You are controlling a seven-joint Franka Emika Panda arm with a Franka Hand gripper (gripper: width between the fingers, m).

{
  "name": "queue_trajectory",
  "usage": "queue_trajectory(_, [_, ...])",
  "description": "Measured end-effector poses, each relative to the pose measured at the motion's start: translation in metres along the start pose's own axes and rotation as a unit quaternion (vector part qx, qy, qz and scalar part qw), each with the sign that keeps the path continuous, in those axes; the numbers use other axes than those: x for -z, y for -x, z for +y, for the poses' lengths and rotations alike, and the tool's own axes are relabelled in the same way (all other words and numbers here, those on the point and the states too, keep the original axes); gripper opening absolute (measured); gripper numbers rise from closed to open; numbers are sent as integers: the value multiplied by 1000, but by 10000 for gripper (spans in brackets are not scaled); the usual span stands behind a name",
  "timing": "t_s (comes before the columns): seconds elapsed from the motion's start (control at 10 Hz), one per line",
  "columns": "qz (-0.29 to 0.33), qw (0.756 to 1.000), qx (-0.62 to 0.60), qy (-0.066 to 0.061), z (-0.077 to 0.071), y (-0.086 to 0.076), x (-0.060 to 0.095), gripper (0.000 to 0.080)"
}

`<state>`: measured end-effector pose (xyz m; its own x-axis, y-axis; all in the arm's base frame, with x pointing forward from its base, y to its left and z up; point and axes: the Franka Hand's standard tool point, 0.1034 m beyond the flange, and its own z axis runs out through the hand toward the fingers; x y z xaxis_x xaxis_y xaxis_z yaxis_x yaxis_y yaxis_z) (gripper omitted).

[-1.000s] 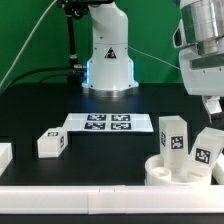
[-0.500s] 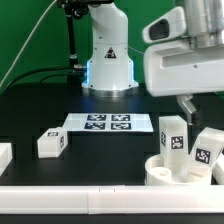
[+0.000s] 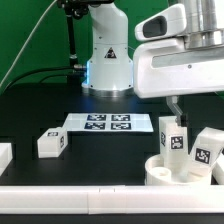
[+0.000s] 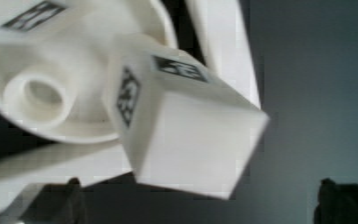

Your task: Assemble stool

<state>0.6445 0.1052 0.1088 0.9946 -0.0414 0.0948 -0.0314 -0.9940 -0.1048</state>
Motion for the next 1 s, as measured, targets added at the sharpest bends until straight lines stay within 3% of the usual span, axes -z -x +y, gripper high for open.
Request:
queue_trajectory(0.1, [-36, 998, 53, 11, -6, 0, -7, 649])
queue_trajectory(0.2, [-20, 996, 91, 11, -12, -3, -11, 649])
queue_trajectory(0.6, [-24, 978, 207, 24, 0, -5, -10, 649])
queue_trajectory(0.8, [-47, 959, 279, 23, 6, 5, -24, 649])
queue_trajectory(1.0, [-57, 943, 328, 25, 4, 14, -31, 649])
